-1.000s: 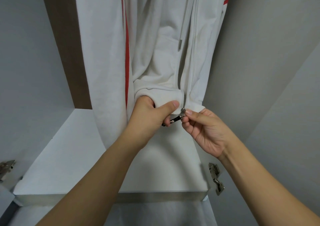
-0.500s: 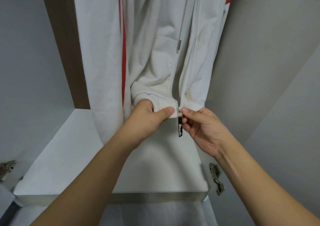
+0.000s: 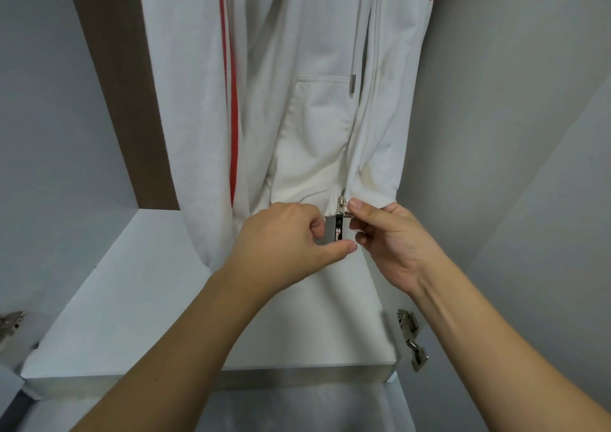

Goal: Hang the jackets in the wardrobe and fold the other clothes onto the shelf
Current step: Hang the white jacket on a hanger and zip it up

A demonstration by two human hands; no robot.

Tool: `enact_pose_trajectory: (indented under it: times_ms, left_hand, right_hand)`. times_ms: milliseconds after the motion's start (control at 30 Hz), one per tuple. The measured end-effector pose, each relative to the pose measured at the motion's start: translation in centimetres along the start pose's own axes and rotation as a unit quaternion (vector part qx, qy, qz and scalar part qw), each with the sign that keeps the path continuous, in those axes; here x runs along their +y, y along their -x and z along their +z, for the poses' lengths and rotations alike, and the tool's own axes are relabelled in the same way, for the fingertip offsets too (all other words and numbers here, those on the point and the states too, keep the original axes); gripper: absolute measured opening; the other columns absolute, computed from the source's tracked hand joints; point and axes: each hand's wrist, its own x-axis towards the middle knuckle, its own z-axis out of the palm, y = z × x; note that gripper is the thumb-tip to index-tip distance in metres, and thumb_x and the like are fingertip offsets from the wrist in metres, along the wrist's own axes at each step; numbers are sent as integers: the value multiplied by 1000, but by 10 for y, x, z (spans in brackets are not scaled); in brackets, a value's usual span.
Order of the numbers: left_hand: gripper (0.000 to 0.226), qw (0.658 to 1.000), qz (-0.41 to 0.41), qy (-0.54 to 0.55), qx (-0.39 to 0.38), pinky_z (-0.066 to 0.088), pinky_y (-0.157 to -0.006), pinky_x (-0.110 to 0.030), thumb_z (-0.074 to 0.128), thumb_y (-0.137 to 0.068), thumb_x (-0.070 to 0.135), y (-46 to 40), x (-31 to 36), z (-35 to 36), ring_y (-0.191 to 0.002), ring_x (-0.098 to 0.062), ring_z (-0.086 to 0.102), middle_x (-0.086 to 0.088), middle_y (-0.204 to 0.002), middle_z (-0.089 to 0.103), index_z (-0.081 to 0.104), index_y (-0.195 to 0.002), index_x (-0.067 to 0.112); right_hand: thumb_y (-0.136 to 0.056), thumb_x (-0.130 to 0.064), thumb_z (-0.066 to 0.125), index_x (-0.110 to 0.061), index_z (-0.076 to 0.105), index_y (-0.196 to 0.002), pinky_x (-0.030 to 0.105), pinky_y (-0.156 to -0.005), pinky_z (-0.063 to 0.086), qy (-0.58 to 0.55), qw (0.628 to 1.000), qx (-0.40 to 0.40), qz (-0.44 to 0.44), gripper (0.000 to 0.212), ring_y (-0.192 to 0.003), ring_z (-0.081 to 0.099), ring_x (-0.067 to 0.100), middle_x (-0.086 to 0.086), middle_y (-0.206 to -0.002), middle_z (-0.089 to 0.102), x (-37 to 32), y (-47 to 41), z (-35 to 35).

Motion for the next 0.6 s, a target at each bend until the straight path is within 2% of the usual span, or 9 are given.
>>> enact_pose_trajectory:
  times_ms: [67,233,333,400,433,500,567,600]
  left_hand:
    - [44,1000,3,16,13,36,-56,-21,57,-70,73,0,1,7,-67,-2,57,15,-64,59,57,-69,28]
    - [26,999,4,15,48,33,-52,-25,57,-83,39,1,5,15,-61,-11,51,7,-58,53,51,-65,20]
    - [27,997,46,-30,55,28,-49,-27,48,-92,34,0,3,7,-59,-13,46,5,-63,48,44,-70,20]
    - [24,994,80,-40,65,31,-52,-29,43,-97,37,-7,2,-6,-66,-12,47,7,-74,51,48,-78,24]
    - [23,993,96,-40,59,34,-56,-32,40,-98,37,-14,2,-12,-71,-13,48,8,-79,52,51,-82,25]
    - [25,991,130,-41,-2,41,-66,-36,40,-99,36,-32,7,-20,-78,-16,51,7,-85,53,56,-88,22]
    - [24,986,141,-41,-78,45,-72,-39,45,-99,32,-49,14,-24,-79,-18,54,5,-82,56,60,-86,17]
    - [24,985,134,-41,-105,45,-70,-39,48,-98,31,-57,17,-26,-75,-16,54,6,-76,57,60,-83,18]
  right_hand:
    - [-70,-21,74,-13,67,-85,23,-60,32,9,1000,4,7,18,-64,53,9,-3,-76,69,0,0,-1]
    - [-68,-23,76,-9,67,-93,23,-62,34,22,1000,-6,2,29,-68,57,9,0,-83,69,-2,-1,-5]
    - [-68,-22,77,-8,63,-92,24,-62,34,12,1000,3,3,31,-70,58,11,-1,-81,69,-2,-3,-10]
    - [-75,-16,75,-11,59,-85,24,-61,34,-6,1000,12,4,20,-68,59,11,0,-80,70,2,-5,-15]
    - [-79,-13,73,-12,57,-82,24,-60,35,-14,1000,14,5,16,-66,59,10,-1,-79,70,4,-6,-17]
    - [-85,-10,70,-14,56,-80,24,-59,35,-24,1000,18,5,15,-64,59,10,-1,-79,69,8,-7,-19]
    - [-87,-9,68,-16,57,-78,24,-59,35,-38,999,23,0,16,-66,57,12,-1,-80,68,10,-8,-22]
    - [-88,-9,67,-16,58,-78,25,-60,34,-38,999,26,-4,15,-67,56,13,0,-81,69,10,-8,-24]
